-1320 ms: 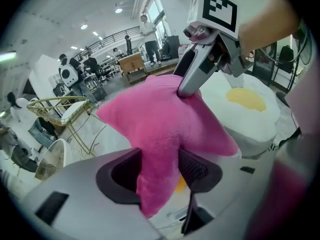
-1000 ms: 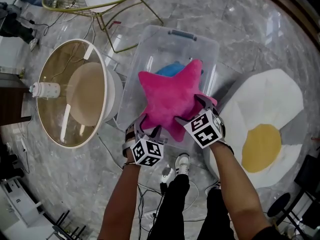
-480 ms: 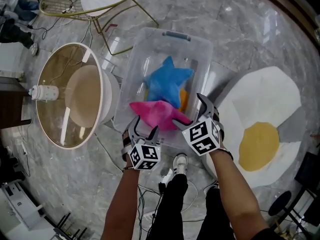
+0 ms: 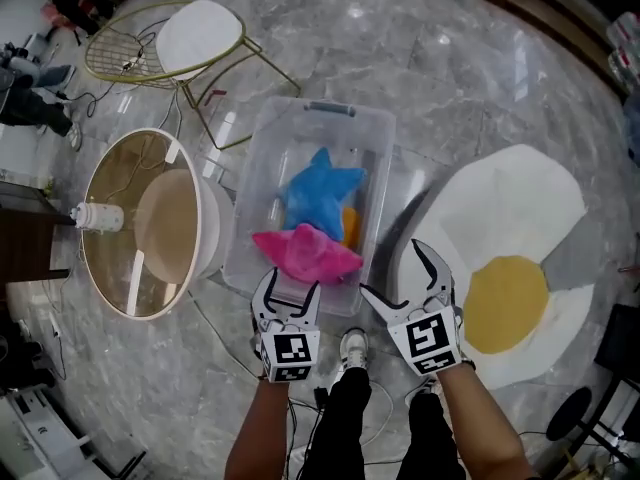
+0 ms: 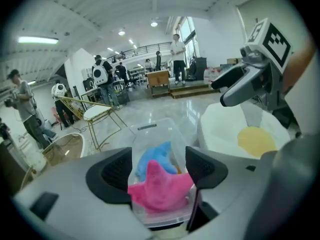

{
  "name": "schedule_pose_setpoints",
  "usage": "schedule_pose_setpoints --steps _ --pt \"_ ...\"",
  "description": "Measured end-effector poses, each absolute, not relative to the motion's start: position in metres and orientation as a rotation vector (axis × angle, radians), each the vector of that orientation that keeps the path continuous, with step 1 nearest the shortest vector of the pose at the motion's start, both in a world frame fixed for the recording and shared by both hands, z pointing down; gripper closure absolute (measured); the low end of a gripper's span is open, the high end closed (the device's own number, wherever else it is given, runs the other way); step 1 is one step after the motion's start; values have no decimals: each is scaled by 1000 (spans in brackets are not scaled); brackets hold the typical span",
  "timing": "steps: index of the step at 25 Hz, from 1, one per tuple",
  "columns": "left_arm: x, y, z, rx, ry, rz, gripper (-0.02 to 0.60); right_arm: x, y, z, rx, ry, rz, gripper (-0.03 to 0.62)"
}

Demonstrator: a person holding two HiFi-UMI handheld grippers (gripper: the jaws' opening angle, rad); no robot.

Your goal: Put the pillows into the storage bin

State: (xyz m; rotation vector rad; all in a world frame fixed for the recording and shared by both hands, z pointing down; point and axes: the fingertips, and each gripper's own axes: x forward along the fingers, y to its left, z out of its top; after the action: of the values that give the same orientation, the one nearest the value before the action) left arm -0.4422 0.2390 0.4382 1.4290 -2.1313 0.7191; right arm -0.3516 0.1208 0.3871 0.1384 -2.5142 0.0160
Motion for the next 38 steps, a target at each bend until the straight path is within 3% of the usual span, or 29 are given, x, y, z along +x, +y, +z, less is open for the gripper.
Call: schedule_pose_setpoints --steps 4,7,10,13,22,30,38 --pt "-400 211 386 1489 -2166 570 248 -291 98 339 311 -2581 119 176" --pt "-359 188 346 1540 -2176 454 343 -250 84 295 379 -2648 149 221" --pt "-315 166 298 1614 -2171 424 531 -210 66 239 516 -2718 76 369" --pt "-263 149 243 1690 -2140 389 563 -154 52 175 665 -2749 66 571" --pt "-138 119 89 1959 -2033 362 563 8 53 46 863 -2738 26 581" --pt "-58 148 -9 2105 -1973 343 563 58 101 -42 828 -2783 -108 582" --pt "-27 155 -62 2163 -1977 349 563 86 110 -102 896 -2829 -107 582"
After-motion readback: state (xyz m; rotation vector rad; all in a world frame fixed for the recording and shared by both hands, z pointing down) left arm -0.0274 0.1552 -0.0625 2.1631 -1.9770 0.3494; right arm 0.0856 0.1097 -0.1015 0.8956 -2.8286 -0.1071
